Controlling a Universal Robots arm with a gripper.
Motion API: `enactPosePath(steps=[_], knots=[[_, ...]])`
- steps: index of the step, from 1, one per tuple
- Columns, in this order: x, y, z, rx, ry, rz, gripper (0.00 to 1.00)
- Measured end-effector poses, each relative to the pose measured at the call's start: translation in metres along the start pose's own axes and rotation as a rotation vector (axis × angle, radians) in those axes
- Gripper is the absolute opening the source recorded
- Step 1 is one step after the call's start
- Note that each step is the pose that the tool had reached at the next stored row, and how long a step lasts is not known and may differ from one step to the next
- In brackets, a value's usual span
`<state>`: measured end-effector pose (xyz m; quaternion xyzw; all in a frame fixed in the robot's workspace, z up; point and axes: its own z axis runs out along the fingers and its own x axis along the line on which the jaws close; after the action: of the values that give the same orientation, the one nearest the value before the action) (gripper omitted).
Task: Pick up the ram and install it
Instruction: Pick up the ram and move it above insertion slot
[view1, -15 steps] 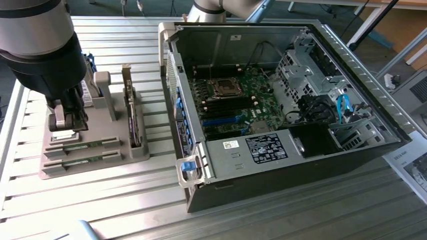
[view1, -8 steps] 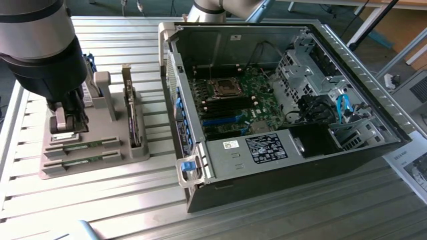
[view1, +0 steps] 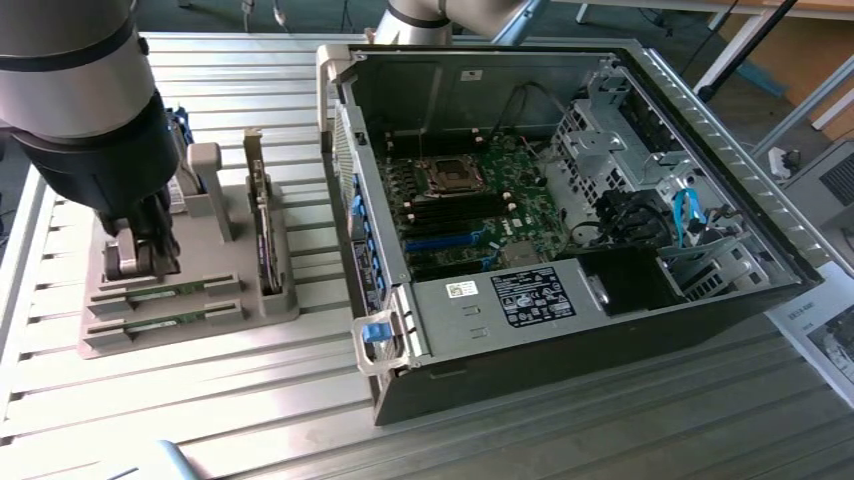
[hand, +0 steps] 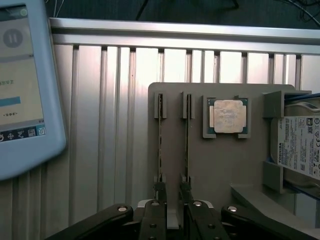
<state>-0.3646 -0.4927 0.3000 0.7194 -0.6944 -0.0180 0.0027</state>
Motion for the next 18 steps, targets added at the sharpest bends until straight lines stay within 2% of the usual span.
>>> enactPosePath(steps=[6,14,18], knots=[[0.002,-0.0001,0.0067,-0.0001,0.0001,0.0,0.24],[0.002,-0.0002,0.0083,0.0002,-0.0002,0.0,0.24],[0.002,-0.0003,0.0147,-0.0002,0.0002,0.0,0.24]])
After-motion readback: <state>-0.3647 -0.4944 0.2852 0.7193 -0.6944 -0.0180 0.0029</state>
